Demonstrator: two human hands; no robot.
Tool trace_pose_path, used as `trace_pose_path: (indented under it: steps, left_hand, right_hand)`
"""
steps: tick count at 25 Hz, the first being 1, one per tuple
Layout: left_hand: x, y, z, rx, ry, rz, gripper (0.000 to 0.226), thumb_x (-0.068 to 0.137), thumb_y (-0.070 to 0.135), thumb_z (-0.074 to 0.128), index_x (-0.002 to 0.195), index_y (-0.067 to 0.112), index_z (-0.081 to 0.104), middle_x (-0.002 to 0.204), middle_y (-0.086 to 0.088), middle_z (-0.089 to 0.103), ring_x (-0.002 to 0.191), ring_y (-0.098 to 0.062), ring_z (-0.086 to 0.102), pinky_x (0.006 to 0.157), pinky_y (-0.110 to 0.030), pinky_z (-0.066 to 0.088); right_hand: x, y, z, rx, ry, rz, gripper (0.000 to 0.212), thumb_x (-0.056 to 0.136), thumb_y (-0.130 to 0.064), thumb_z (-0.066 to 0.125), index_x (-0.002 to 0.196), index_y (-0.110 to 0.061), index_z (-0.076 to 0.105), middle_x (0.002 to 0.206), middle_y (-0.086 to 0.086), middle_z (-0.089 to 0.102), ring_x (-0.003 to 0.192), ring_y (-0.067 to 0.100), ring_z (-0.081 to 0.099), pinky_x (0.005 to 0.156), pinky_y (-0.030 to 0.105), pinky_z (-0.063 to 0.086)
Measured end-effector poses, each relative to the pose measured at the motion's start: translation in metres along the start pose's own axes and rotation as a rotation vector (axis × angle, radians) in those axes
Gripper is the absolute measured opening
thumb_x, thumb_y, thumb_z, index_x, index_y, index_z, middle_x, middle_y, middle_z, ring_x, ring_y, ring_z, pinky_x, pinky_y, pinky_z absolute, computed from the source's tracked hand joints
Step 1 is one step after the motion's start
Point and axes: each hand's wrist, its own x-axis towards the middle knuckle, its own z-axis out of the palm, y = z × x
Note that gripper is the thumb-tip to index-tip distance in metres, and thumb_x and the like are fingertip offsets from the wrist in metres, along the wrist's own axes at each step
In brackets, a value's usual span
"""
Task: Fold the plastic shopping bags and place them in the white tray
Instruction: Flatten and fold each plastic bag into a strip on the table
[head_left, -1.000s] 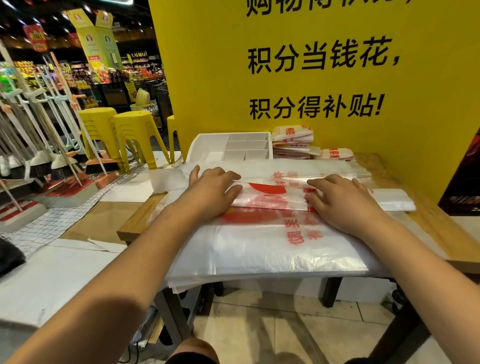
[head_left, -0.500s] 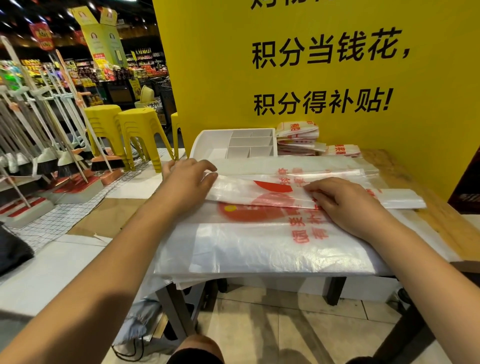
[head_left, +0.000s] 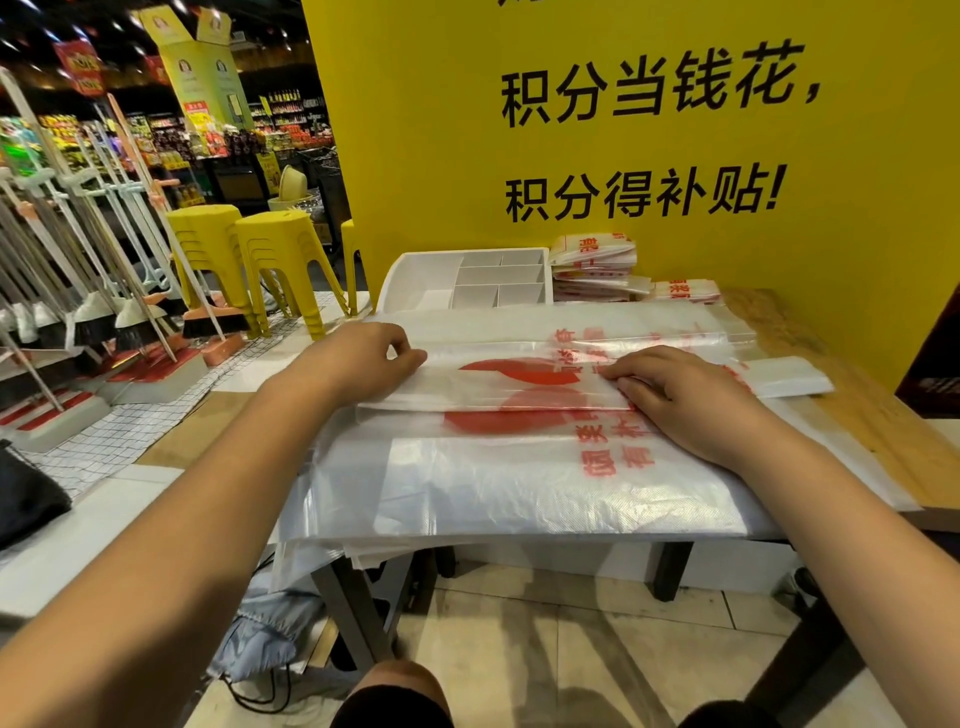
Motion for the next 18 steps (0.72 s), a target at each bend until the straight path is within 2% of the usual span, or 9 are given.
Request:
trace_pose_path:
  steps: [2, 5, 7, 9, 11, 13, 14, 16, 18]
  left_hand:
    - [-0.006, -0.001, 0.002, -0.083, 0.009, 0.000, 0.042, 0.095, 0.065, 0.044, 0.112, 0.031, 0.061, 0.109, -0.003, 0.063, 0.094, -0.022, 0.056, 0.079, -0.036, 0.047]
    - [-0.026, -0.012, -0.016, -0.236, -0.178, 0.082, 0.064, 0.080, 0.073, 0.059, 0.134, 0.039, 0.051, 0.123, 0.006, 0.051, 0.111, -0.015, 0.052, 0.093, -0.034, 0.044]
    - [-0.037, -0.020, -0.024, -0.142, -0.219, 0.167, 0.069, 0.080, 0.058, 0.073, 0.141, 0.043, 0.044, 0.131, 0.011, 0.043, 0.117, -0.012, 0.047, 0.097, -0.029, 0.040]
    - [-0.038, -0.025, -0.023, -0.086, -0.122, 0.237, 0.062, 0.088, 0.029, 0.074, 0.141, 0.041, 0.045, 0.134, 0.009, 0.043, 0.120, -0.014, 0.046, 0.101, -0.031, 0.040]
    - [-0.037, -0.025, -0.019, -0.058, 0.063, 0.254, 0.064, 0.087, 0.005, 0.065, 0.138, 0.041, 0.049, 0.136, 0.006, 0.046, 0.126, -0.019, 0.044, 0.106, -0.040, 0.038]
    - [-0.037, -0.025, -0.021, 0.070, 0.208, 0.209, 0.071, 0.086, -0.004, 0.063, 0.138, 0.043, 0.049, 0.139, 0.004, 0.047, 0.134, -0.023, 0.037, 0.110, -0.047, 0.028]
    - [-0.038, -0.026, -0.023, 0.153, 0.199, 0.188, 0.076, 0.085, -0.003, 0.064, 0.142, 0.044, 0.046, 0.144, 0.003, 0.045, 0.139, -0.023, 0.032, 0.115, -0.050, 0.020]
    - [-0.049, -0.024, -0.031, 0.267, -0.046, 0.134, 0.085, 0.088, 0.006, 0.064, 0.153, 0.045, 0.026, 0.160, 0.003, 0.028, 0.150, -0.022, 0.016, 0.121, -0.053, 0.001]
    - [-0.064, -0.011, -0.039, 0.248, -0.298, 0.122, 0.085, 0.094, 0.027, 0.061, 0.158, 0.042, 0.007, 0.167, 0.002, 0.006, 0.154, -0.021, 0.002, 0.122, -0.048, -0.001]
  right_hand:
    - [0.000, 0.000, 0.000, -0.008, 0.008, 0.003, 0.030, 0.102, -0.035, 0.047, 0.127, -0.037, 0.064, 0.130, -0.012, 0.060, 0.120, 0.014, 0.052, 0.095, 0.031, 0.041]
    - [0.000, 0.000, 0.000, -0.011, 0.002, 0.002, 0.030, 0.102, -0.036, 0.046, 0.127, -0.037, 0.064, 0.130, -0.011, 0.060, 0.121, 0.014, 0.052, 0.096, 0.032, 0.042]
    - [0.000, 0.001, 0.000, -0.015, -0.002, 0.003, 0.031, 0.102, -0.036, 0.046, 0.128, -0.037, 0.063, 0.131, -0.011, 0.059, 0.121, 0.014, 0.052, 0.096, 0.031, 0.041]
    - [0.000, 0.001, 0.000, -0.019, -0.009, 0.000, 0.031, 0.103, -0.035, 0.046, 0.128, -0.037, 0.063, 0.131, -0.010, 0.059, 0.122, 0.014, 0.051, 0.093, 0.029, 0.039]
    - [0.000, 0.000, -0.001, -0.017, -0.012, 0.003, 0.031, 0.103, -0.035, 0.046, 0.129, -0.037, 0.063, 0.132, -0.011, 0.059, 0.122, 0.014, 0.051, 0.091, 0.027, 0.037]
    - [0.000, 0.001, -0.001, -0.015, -0.016, 0.006, 0.031, 0.103, -0.035, 0.046, 0.129, -0.036, 0.063, 0.132, -0.011, 0.058, 0.122, 0.014, 0.051, 0.090, 0.026, 0.037]
    - [0.000, 0.001, -0.001, -0.017, -0.016, 0.006, 0.031, 0.103, -0.035, 0.046, 0.129, -0.036, 0.063, 0.132, -0.010, 0.058, 0.122, 0.014, 0.051, 0.091, 0.027, 0.037]
    - [0.000, 0.001, -0.001, -0.015, -0.015, 0.010, 0.031, 0.103, -0.035, 0.046, 0.129, -0.036, 0.063, 0.132, -0.011, 0.058, 0.122, 0.014, 0.051, 0.093, 0.028, 0.039]
    - [-0.001, -0.001, -0.002, -0.015, -0.015, 0.013, 0.031, 0.103, -0.035, 0.046, 0.128, -0.036, 0.063, 0.131, -0.011, 0.059, 0.121, 0.014, 0.051, 0.094, 0.030, 0.040]
